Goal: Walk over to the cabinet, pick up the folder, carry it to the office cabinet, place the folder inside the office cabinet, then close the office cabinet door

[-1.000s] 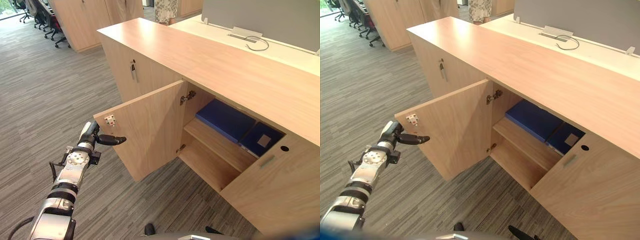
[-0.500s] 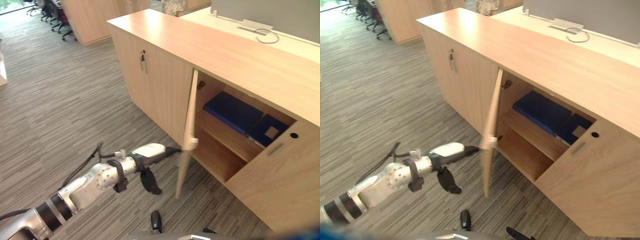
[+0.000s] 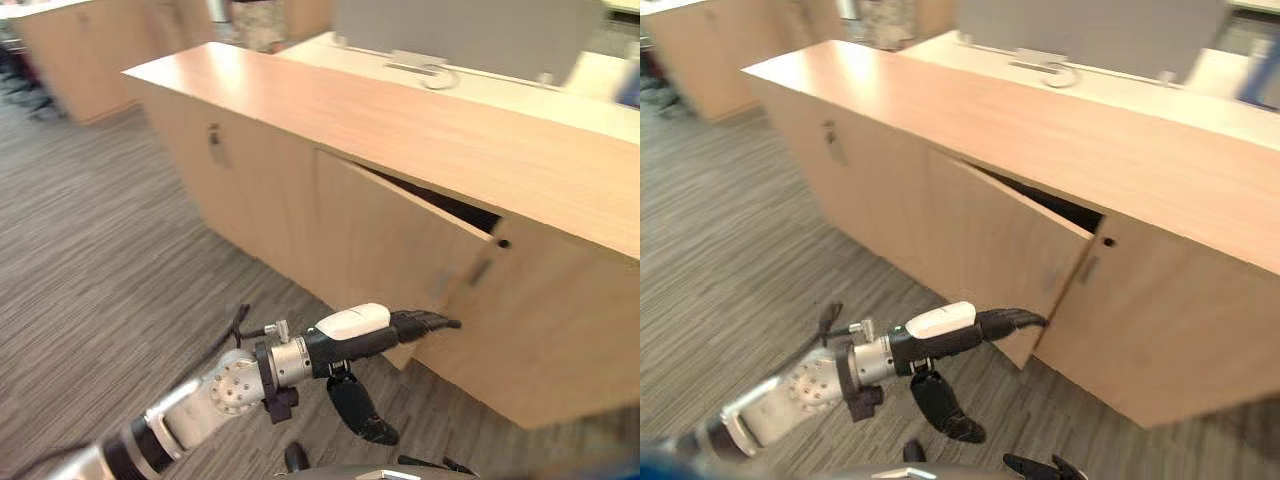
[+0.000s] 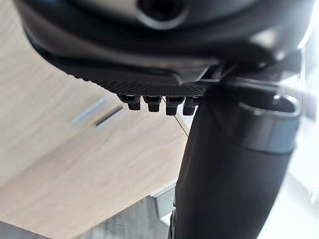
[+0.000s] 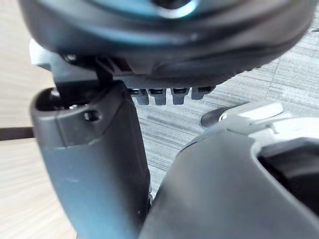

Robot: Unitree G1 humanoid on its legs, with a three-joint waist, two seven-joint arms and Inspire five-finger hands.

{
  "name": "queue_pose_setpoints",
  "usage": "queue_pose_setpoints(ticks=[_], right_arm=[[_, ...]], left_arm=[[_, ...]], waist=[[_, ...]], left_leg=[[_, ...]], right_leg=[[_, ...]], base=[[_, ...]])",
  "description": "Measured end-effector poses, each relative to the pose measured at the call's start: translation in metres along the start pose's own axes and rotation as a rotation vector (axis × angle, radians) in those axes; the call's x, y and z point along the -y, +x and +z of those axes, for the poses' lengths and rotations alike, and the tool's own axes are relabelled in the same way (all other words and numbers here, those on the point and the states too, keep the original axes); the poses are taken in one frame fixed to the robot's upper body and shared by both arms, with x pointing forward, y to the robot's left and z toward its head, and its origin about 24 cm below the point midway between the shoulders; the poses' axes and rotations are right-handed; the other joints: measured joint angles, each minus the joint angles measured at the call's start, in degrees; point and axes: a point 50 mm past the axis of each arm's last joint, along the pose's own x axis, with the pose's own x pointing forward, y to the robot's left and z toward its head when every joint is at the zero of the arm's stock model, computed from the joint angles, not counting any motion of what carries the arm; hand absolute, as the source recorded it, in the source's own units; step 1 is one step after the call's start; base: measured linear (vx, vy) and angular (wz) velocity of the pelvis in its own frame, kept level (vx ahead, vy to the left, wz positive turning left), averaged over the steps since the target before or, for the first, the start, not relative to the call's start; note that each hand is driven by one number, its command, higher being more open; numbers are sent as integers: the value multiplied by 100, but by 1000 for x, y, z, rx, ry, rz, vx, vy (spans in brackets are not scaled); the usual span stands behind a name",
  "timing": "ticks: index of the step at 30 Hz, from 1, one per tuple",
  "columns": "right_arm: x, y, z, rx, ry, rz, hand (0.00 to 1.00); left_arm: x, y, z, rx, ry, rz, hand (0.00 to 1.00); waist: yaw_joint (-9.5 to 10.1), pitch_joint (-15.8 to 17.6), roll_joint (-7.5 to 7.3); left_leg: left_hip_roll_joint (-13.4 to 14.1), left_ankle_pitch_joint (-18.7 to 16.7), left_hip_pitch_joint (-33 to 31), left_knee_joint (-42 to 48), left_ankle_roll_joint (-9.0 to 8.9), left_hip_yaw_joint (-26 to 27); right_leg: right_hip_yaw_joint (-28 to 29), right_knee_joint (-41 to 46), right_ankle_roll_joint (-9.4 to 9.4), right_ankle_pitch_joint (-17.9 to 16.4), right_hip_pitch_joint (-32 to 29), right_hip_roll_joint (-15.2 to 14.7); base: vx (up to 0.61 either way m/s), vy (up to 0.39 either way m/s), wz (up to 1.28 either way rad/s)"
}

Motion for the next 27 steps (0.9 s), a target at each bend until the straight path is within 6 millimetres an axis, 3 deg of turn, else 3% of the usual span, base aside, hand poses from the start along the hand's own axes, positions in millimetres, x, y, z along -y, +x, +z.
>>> queue_pose_setpoints(ticks=[1, 2, 4, 6, 7, 8, 9, 10, 11, 12, 13, 15, 16, 17, 18, 22, 25, 27], right_arm=[[-5, 1, 3, 10, -26, 14, 100], [-5, 0, 2, 5, -30, 15, 100], [-2, -1, -7, -10, -24, 8, 100], [-2, -2, -7, -4, -19, 4, 100], [3, -2, -8, -1, 0, -12, 100], [6, -3, -11, -7, 37, -29, 100], [6, -3, -12, -11, 46, -34, 100], [7, -3, -12, -14, 54, -44, 100], [8, -3, -10, -12, 54, -57, 100], [10, -3, -9, -13, 41, -67, 100], [11, -3, -7, -10, 12, -82, 100], [9, -3, -2, 0, -34, -85, 100], [6, -2, 2, 12, -43, -81, 100], [5, -2, 4, 18, -46, -79, 100], [5, -2, 7, 24, -49, -81, 100], [-8, -1, 4, 25, -22, -63, 100], [-8, -2, 3, 32, 56, -64, 100], [-8, -1, 4, 39, 84, -63, 100]], left_arm=[[3, -1, -26, -95, -156, 138, 100], [4, -3, -37, -141, -217, 190, 100], [20, -19, -83, -342, -448, 392, 100], [32, -39, -105, -460, -586, 546, 100], [43, -55, -120, -533, -714, 679, 100], [54, -73, -134, -602, -845, 822, 100], [61, -84, -140, -634, -912, 906, 100], [75, -105, -148, -675, -1058, 1066, 100], [92, -120, -154, -731, -1155, 1160, 100], [98, -126, -155, -752, -1197, 1194, 100], [110, -132, -157, -773, -1273, 1244, 100], [124, -136, -157, -761, -1379, 1327, 100], [129, -136, -158, -747, -1438, 1373, 100], [133, -136, -160, -748, -1468, 1394, 100], [143, -137, -164, -769, -1543, 1455, 100], [151, -155, -168, -908, -1496, 1504, 100], [163, -155, -168, -1032, -1448, 1396, 100], [167, -153, -168, -1067, -1441, 1353, 100]], waist=[[6, 29, -67], [10, 29, -81], [-12, 60, -135], [-4, 80, -137], [24, 146, -65], [80, 209, 13], [102, 247, 18], [135, 318, 12], [204, 345, -27], [269, 376, -40], [404, 423, -78], [497, 417, -71], [530, 390, -11], [532, 343, 67], [516, 270, 148], [508, 2, -104], [509, -152, -64], [509, -147, 8]], left_leg=[[126, -63, 140, 0, -114, 418], [170, -93, 231, 1, -164, 601], [417, -337, 531, 317, -314, 1118], [897, -783, 362, 1265, -402, 1317], [1393, -1153, 195, 2162, -361, 1368], [1816, -1343, 86, 2859, -120, 1176], [1951, -1340, -16, 3156, -67, 853], [2058, -1272, -269, 3698, 2, -83], [1910, -1522, -483, 3965, -252, -957], [1748, -1701, -480, 3995, -346, -1259], [1385, -2015, -482, 3978, -483, -1786], [917, -2268, -491, 3725, -759, -2366], [714, -2232, -432, 3291, -745, -2575], [684, -2104, -368, 3008, -659, -2553], [653, -1917, -218, 2656, -739, -2389], [263, -1588, 233, 1745, -584, -1956], [11, -1146, 633, 841, -514, -1921], [-31, -1073, 771, 669, -499, -1943]], right_leg=[[-464, -63, -26, 1, -26, -69], [-489, -68, 10, 25, -18, -84], [-87, -51, 87, 72, 78, 10], [-8, -41, 74, 75, 83, 115], [109, -41, 9, 101, 123, 334], [308, -25, -61, 105, 203, 574], [415, -4, -116, 89, 228, 666], [616, 63, -210, 48, 273, 803], [869, 183, -263, 13, 263, 859], [1012, 229, -282, -3, 258, 858], [1265, 280, -287, -13, 256, 825], [1532, 376, -239, -40, 159, 829], [1632, 494, -152, -95, 82, 867], [1669, 547, -108, -122, 40, 916], [1709, 615, -17, -197, 20, 907], [1571, 496, 117, -213, -48, 464], [1528, 225, 219, -142, 64, 262], [1474, 142, 231, -131, 179, 229]], base=[[-74, -128, -165], [-58, -111, -166], [-28, -131, -130], [17, -209, -90], [73, -222, -91], [88, -221, -89], [119, -254, -87], [107, -205, -89], [165, -165, -96], [167, -15, -110], [170, 28, -92], [123, 103, -98], [97, 146, -84], [115, 228, -71], [107, 194, -52], [92, 134, -35], [92, 78, 6], [38, 44, 16]])
